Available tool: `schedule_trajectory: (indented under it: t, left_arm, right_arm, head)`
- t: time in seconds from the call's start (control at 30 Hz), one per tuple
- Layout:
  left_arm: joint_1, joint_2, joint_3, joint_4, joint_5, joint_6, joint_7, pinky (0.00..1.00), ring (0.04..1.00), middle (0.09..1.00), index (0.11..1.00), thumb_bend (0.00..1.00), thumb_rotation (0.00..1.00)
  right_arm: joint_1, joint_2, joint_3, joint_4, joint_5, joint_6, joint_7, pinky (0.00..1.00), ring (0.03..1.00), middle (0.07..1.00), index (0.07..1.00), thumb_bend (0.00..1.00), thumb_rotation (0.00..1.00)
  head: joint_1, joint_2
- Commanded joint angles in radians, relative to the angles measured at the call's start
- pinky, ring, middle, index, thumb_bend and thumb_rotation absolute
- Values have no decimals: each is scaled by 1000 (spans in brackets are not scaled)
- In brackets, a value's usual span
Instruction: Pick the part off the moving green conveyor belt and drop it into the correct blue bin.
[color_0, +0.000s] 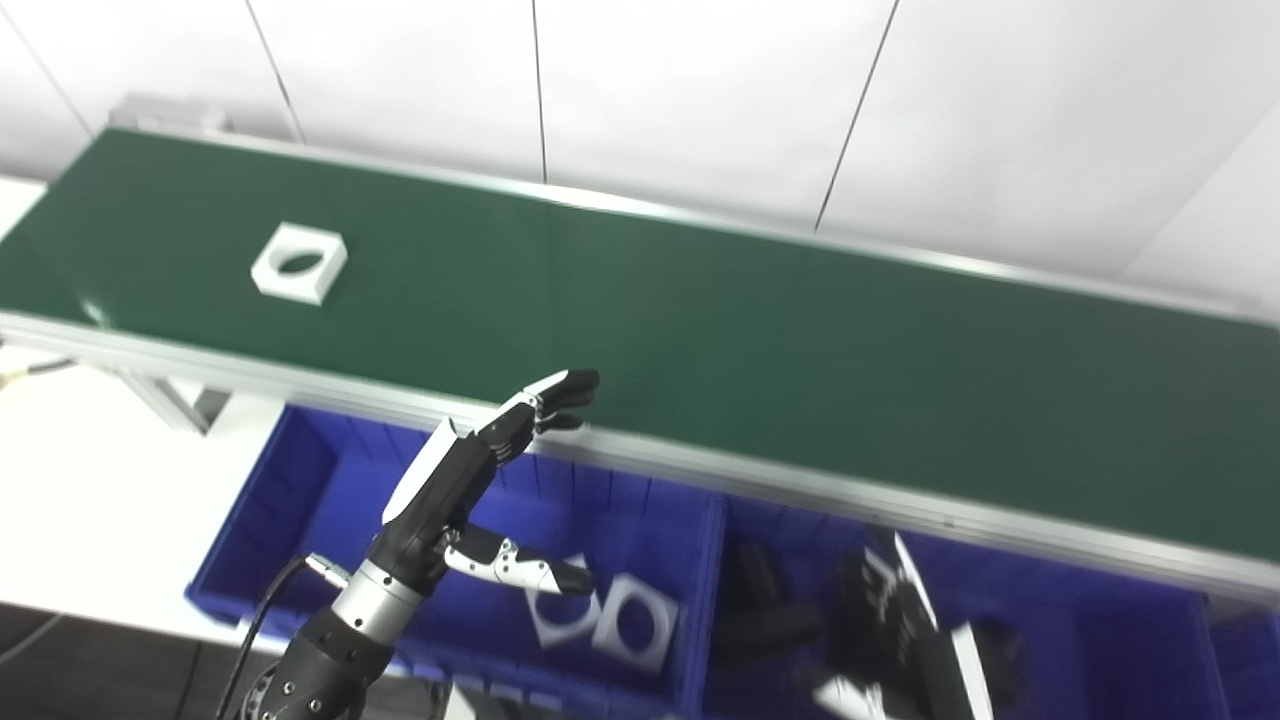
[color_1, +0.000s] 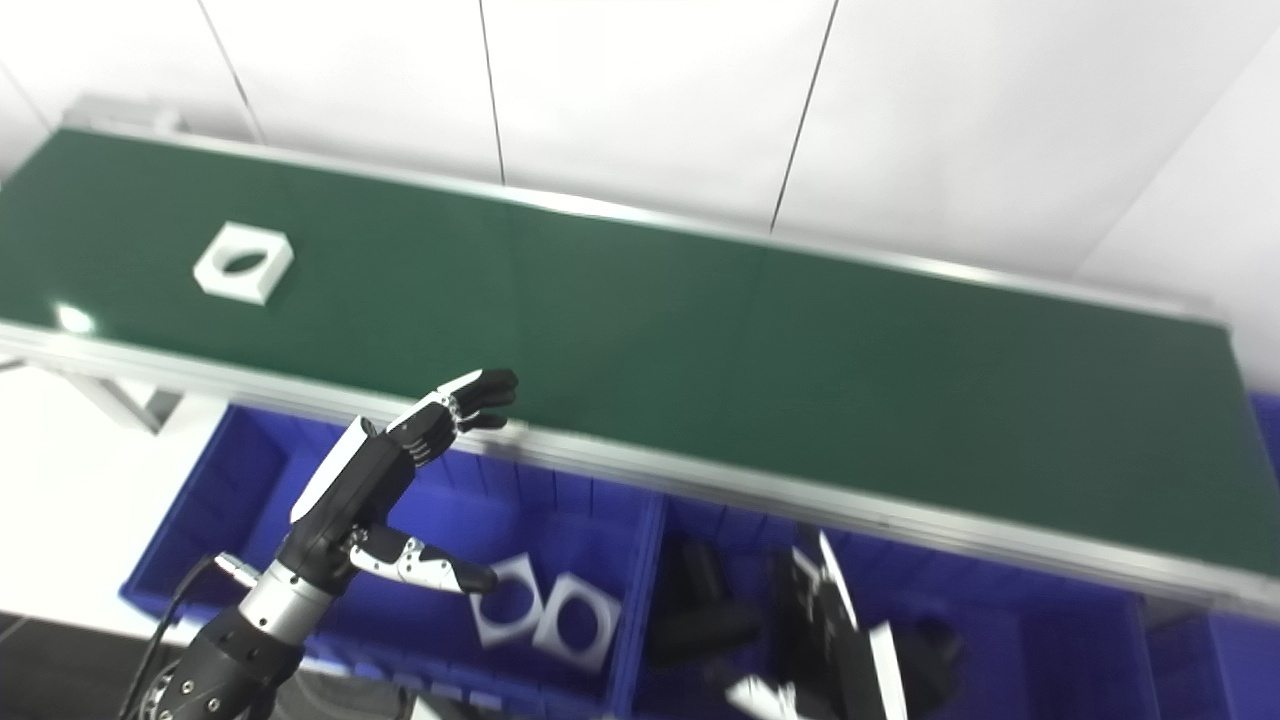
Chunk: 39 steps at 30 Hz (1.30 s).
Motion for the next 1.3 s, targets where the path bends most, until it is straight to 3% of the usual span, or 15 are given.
schedule_trajectory:
  t: [0.0, 0.3, 0.6, 0.73, 0.93, 1.07, 1.27]
  left_arm:
    - [-22, 23, 12, -24, 5, -38, 7, 797, 873, 896, 876, 866, 299]
    - [-89, 90, 74, -61, 87, 16, 5, 824, 901, 932, 912, 789, 354]
    - [-209, 205, 142, -75, 84, 132, -33, 845, 895, 917, 907, 775, 347]
    - [-278, 269, 159, -35, 92, 130, -46, 826, 890, 918, 903, 762, 339]
    - [-366, 356, 178, 17, 125, 181, -78, 839, 893, 917, 902, 728, 295]
    - [-429, 403, 172, 79, 169, 194, -90, 770, 862, 908, 899, 716, 260]
    - [-513, 448, 161, 140, 237, 281, -120, 840, 907, 926, 906, 755, 187]
  right_arm:
    - [-9, -7, 6, -16, 23, -59, -11, 765, 815, 847, 961, 849, 407]
    - [-27, -23, 21, 15, 29, -59, -29, 748, 807, 852, 964, 847, 403]
    - [-41, -21, 35, 37, 37, -59, -41, 755, 807, 848, 963, 841, 380]
    - [-48, -25, 41, 44, 32, -59, -49, 748, 805, 846, 966, 842, 382]
    - [-58, -28, 42, 60, 40, -59, -54, 737, 800, 840, 965, 855, 381]
    - [-60, -24, 29, 65, 71, -59, -26, 744, 806, 844, 963, 861, 355]
    - [-65, -32, 34, 67, 57, -59, -35, 743, 805, 847, 964, 845, 371]
  head:
    - [6, -7]
    - [31, -43]
    - [47, -73]
    - [50, -83]
    - [61, -93]
    - [70, -96]
    - [78, -98]
